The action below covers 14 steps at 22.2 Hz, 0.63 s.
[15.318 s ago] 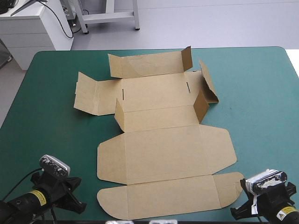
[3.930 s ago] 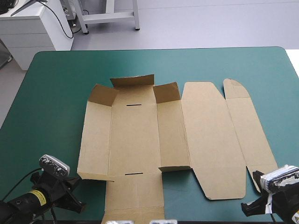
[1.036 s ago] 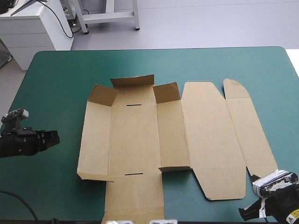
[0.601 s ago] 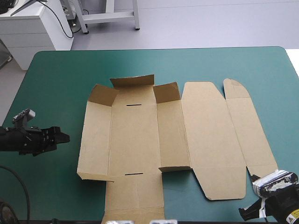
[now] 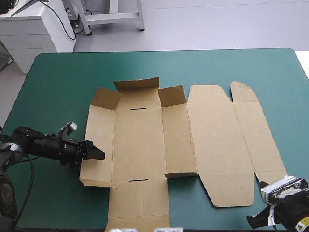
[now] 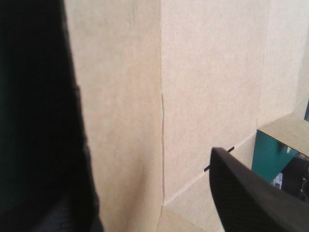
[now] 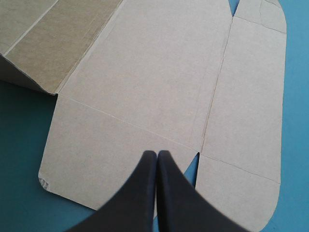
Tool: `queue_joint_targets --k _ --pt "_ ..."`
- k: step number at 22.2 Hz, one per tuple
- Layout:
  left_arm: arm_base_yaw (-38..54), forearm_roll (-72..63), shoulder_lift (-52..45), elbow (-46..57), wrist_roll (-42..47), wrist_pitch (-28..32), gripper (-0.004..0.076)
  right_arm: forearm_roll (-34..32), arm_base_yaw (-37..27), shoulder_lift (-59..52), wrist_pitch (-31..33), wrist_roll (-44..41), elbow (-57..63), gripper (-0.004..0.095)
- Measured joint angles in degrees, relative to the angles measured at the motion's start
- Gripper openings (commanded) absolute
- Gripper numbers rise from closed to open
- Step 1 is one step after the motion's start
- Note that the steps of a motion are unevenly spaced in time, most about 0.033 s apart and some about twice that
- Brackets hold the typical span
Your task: Fold the box
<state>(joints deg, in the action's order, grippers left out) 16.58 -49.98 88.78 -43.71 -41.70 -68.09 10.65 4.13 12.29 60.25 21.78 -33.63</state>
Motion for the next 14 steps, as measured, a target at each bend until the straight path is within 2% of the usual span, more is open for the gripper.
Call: queue_joint_targets --k 2,3,4,5,7,14 --pt "-0.30 -0.24 0.29 0.00 0.28 0.16 0.0393 0.02 0.00 0.00 0.00 0.00 0.00 -0.0016" --pt "-0.34 -0.24 0.34 0.00 0.48 0.22 0.0297 0.02 0.00 0.00 0.00 0.00 0.00 -0.0016" --pt "-0.57 -0.24 0.34 0.00 0.69 0.43 0.0232 0.02 0.00 0.00 0.00 0.00 0.00 -0.0015" --pt "-0.69 -0.28 0.36 0.00 0.89 0.43 0.0114 0.02 0.00 0.00 0.00 0.00 0.00 -0.0016" --pt "-0.81 -0.47 0.41 0.00 1.13 0.53 -0.0005 0.02 0.00 0.00 0.00 0.00 0.00 -0.0016" --pt "-0.81 -0.77 0.41 0.00 2.07 0.54 -0.0008 0.07 0.00 0.00 0.00 0.00 0.00 -0.0016"
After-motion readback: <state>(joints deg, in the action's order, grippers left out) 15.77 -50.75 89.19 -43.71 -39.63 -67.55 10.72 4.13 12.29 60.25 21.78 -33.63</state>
